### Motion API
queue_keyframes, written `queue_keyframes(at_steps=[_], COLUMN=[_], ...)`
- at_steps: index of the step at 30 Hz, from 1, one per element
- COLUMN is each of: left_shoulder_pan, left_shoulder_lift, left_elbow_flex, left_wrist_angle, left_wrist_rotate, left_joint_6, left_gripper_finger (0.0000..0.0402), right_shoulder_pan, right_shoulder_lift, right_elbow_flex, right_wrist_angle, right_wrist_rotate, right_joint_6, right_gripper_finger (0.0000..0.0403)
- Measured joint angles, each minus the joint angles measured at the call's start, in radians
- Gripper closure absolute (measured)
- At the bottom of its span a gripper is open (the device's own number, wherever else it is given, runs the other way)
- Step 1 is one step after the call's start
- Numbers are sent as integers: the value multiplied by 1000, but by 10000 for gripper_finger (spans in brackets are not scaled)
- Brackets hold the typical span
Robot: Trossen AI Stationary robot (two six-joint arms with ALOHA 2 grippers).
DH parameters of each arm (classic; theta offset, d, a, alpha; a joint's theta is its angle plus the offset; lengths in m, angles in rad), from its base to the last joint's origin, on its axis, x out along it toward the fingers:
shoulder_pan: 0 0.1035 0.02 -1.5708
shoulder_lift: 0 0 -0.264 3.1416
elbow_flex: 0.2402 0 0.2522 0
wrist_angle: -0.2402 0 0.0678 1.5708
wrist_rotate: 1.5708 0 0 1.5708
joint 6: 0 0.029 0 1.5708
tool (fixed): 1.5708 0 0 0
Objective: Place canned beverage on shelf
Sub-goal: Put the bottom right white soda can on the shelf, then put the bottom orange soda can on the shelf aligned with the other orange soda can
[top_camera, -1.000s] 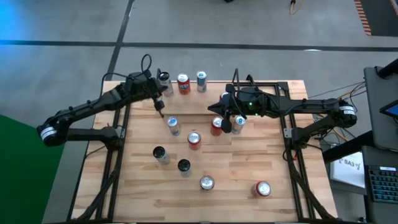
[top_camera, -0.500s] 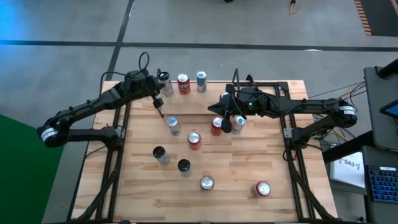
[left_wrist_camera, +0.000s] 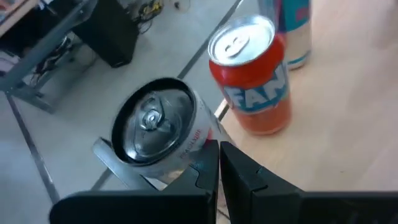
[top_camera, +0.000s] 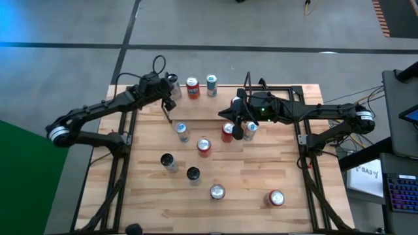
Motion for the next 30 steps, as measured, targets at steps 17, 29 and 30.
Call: queue_keyframes(at_steps=[17, 29, 30], left_shoulder_pan=[-27, -170, -194], left_shoulder_lift=[-38, -239, -258], left_elbow_flex=[9, 7, 3], left_wrist_angle=[-3, -2, 1], left_wrist_rotate=[111, 272, 272], left_joint_6=[-90, -283, -292], left_gripper_finger=[402, 402, 402], right_shoulder_pan=[0, 23, 30], right_shoulder_lift=[0, 0, 0], right_elbow_flex=[0, 0, 0], right_wrist_angle=[20, 19, 19], right_wrist_rotate=[0, -3, -3], right_joint_6=[31, 201, 220], right_gripper_finger=[392, 392, 392])
